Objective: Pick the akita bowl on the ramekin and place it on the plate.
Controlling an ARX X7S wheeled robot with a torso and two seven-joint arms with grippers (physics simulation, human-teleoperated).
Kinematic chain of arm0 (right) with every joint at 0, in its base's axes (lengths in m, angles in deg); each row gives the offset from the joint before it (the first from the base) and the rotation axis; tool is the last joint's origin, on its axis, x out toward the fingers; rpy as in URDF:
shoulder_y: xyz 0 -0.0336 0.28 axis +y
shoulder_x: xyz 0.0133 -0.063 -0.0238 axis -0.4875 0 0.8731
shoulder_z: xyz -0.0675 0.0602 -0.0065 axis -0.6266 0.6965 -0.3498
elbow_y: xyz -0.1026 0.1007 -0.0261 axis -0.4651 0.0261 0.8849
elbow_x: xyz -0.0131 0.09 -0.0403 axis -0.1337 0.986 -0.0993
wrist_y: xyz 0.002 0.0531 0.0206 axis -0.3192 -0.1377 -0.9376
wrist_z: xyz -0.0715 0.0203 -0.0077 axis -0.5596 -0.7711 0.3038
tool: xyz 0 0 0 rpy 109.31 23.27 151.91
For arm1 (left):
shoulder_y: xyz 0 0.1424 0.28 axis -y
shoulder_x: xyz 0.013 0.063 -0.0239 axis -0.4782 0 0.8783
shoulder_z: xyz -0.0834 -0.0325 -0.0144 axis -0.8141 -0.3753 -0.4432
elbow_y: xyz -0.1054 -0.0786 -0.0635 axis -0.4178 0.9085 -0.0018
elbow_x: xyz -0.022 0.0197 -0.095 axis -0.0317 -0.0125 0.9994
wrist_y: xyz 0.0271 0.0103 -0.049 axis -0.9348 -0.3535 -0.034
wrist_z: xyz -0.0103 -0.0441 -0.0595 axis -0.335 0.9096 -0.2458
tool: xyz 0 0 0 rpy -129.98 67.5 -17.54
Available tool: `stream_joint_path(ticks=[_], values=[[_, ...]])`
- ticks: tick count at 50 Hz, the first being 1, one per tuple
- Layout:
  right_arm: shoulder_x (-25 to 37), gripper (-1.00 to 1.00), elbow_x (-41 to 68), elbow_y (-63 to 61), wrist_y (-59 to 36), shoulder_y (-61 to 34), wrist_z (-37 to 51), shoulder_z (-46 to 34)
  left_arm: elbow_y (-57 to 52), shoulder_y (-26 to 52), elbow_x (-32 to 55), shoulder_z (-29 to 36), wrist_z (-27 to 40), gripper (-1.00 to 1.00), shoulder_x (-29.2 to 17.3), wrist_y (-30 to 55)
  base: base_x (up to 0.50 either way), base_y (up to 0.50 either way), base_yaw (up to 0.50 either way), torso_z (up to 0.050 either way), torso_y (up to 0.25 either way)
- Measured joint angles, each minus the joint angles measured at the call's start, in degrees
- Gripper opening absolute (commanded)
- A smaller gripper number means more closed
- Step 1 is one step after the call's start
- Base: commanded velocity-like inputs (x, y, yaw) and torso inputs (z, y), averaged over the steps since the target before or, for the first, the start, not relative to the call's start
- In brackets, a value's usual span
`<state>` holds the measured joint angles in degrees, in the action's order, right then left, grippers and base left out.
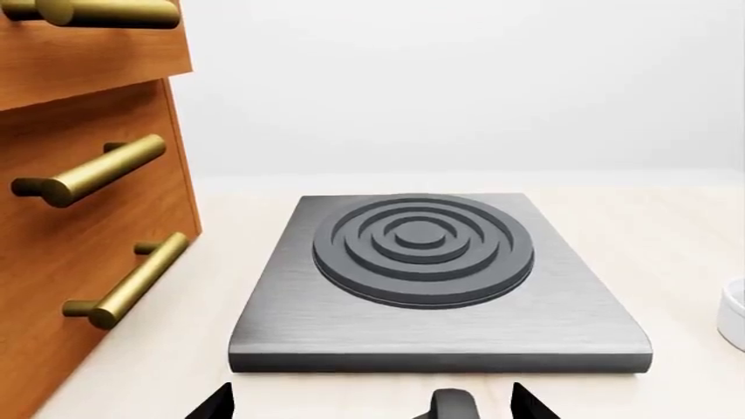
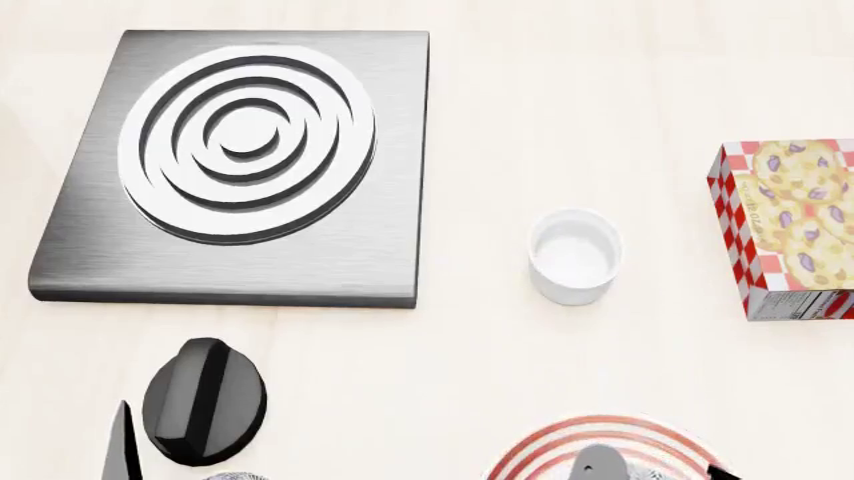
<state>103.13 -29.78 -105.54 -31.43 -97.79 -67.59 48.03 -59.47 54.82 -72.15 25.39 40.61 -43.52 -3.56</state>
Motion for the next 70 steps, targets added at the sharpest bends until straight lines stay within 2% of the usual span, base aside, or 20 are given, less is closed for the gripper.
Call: stream_joint_path(ticks=[25,26,59,70], values=[[-0.6,-1.0,0.5,3.2,5.2,5.5,2.9,1.5,0.1,0.2,0.2,0.3,0.4,1.0,-0.3,-0.1,0.0,0.0,0.0,0.0,0.0],[-0.7,1.0,0.5,3.3,5.3,5.7,3.0,1.5,0.1,0.2,0.2,0.3,0.4,1.0,-0.3,-0.1,0.0,0.0,0.0,0.0,0.0],[-1.9,1.0,0.7,2.3,5.0,7.0,5.1,2.7,0.5,0.4,0.5,0.8,0.5,1.0,-0.7,-0.5,0.0,0.0,0.0,0.0,0.0],[-2.3,1.0,3.6,-3.0,0.6,6.7,5.3,7.7,0.3,0.3,0.9,0.7,0.7,1.0,-0.9,-0.4,0.0,0.0,0.0,0.0,0.0]])
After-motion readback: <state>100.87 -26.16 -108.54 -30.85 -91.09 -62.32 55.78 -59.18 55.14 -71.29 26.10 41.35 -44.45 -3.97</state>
